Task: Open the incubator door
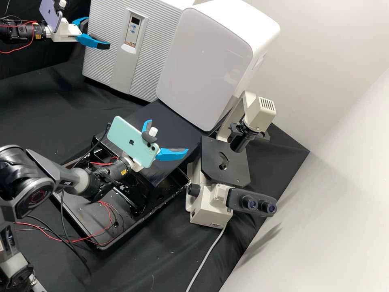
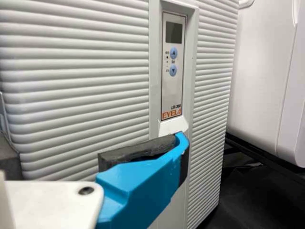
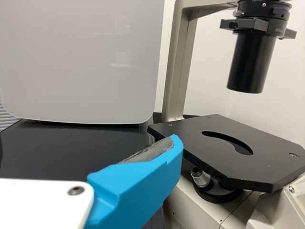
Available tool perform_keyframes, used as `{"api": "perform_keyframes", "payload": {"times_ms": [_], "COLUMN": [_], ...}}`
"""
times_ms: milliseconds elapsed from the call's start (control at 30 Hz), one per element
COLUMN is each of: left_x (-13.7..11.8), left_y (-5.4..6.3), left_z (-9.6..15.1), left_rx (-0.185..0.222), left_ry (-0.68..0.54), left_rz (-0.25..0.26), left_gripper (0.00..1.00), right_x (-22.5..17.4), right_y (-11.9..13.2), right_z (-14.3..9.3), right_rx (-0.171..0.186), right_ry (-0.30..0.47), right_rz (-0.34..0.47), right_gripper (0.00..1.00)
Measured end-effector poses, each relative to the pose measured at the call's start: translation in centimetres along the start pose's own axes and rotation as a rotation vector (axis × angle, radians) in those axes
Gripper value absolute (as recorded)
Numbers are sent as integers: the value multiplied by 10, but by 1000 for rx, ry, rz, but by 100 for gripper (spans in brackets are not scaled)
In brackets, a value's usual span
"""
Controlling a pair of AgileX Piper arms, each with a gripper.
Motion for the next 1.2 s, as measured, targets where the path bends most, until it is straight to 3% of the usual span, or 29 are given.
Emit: {"api": "perform_keyframes", "payload": {"times_ms": [933, 1200], "left_x": [-1, -8], "left_y": [-2, -1], "left_z": [-3, 0], "left_rx": [-68, -108], "left_ry": [46, 76], "left_rz": [18, 22], "left_gripper": [0, 0], "right_x": [0, 0], "right_y": [0, 0], "right_z": [0, 0], "right_rx": [0, 0], "right_ry": [0, 0], "right_rz": [0, 0], "right_gripper": [100, 100]}}
